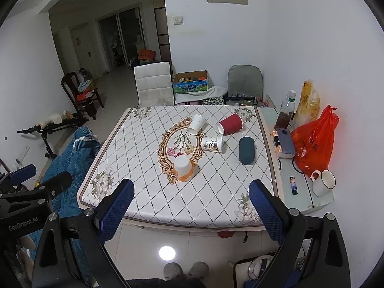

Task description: Flip cup upside down

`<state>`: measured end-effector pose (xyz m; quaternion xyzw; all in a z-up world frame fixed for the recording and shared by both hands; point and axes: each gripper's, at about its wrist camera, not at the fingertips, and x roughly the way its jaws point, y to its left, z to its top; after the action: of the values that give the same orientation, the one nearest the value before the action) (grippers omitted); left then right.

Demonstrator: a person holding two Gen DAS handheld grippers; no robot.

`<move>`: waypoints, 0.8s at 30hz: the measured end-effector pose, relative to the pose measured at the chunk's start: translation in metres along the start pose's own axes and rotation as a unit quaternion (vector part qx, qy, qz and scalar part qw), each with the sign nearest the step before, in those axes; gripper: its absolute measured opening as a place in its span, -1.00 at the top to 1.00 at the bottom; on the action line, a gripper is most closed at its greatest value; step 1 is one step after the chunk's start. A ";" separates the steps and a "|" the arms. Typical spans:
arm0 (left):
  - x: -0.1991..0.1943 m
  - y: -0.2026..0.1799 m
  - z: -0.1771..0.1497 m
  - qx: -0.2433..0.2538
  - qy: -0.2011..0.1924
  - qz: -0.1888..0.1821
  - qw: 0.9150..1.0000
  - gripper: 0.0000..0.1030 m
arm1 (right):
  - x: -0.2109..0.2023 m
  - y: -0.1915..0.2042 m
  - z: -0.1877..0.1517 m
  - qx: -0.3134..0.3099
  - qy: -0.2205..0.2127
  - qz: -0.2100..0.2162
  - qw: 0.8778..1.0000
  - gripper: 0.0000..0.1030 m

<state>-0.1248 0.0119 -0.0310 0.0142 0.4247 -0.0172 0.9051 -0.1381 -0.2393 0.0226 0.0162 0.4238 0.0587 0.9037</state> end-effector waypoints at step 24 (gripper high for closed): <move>-0.004 -0.010 -0.003 -0.005 -0.003 0.015 1.000 -0.99 | -0.008 -0.011 -0.002 -0.001 0.002 0.002 1.000 -0.98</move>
<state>-0.1303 0.0019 -0.0296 0.0165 0.4221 -0.0017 0.9064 -0.1438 -0.2510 0.0265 0.0164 0.4258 0.0607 0.9027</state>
